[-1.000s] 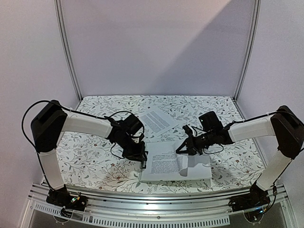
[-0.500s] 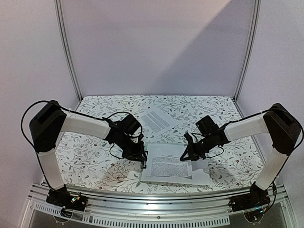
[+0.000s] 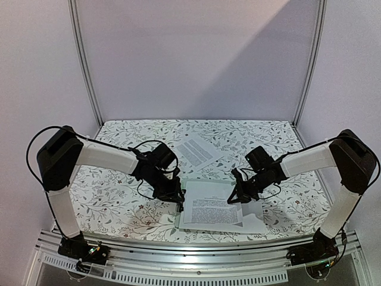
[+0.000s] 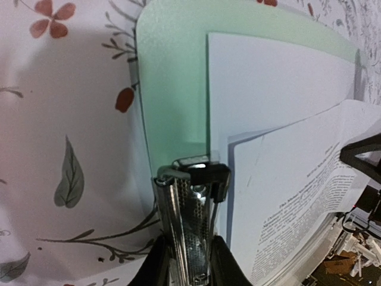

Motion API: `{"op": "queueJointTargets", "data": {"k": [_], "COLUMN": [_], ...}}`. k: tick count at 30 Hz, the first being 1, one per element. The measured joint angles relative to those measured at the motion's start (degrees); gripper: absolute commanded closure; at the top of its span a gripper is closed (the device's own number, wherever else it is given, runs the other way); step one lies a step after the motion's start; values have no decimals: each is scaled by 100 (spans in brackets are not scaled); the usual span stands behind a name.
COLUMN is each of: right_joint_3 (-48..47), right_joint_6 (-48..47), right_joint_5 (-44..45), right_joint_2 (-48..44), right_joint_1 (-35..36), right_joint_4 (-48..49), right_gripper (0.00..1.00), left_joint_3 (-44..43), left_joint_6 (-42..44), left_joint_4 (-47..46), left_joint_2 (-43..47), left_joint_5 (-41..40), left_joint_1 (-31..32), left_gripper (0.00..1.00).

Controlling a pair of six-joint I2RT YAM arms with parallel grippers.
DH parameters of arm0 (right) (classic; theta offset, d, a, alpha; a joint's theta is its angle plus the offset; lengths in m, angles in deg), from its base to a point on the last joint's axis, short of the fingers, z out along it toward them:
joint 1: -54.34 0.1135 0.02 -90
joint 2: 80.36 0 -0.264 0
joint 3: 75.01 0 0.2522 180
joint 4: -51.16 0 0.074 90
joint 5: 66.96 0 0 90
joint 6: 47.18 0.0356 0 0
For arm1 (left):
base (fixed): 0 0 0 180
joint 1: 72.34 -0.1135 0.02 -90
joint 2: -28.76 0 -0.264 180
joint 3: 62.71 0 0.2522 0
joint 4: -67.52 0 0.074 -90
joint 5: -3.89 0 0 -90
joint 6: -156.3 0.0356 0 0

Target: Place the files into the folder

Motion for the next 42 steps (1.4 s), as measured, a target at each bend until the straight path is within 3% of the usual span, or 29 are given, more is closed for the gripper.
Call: {"op": "queueJointTargets", "data": {"k": [42], "right_joint_3": [-898], "right_joint_6": [503], "right_joint_5": [164], "right_joint_2": [103], "right_joint_1": [48], "right_joint_4": [-745], "right_gripper": [98], "left_joint_3": [-120], "left_joint_6": [131], "left_joint_4": [85], "left_joint_2": [-96], "left_joint_5": [24], "left_joint_1": [-13], "left_gripper": [100]}}
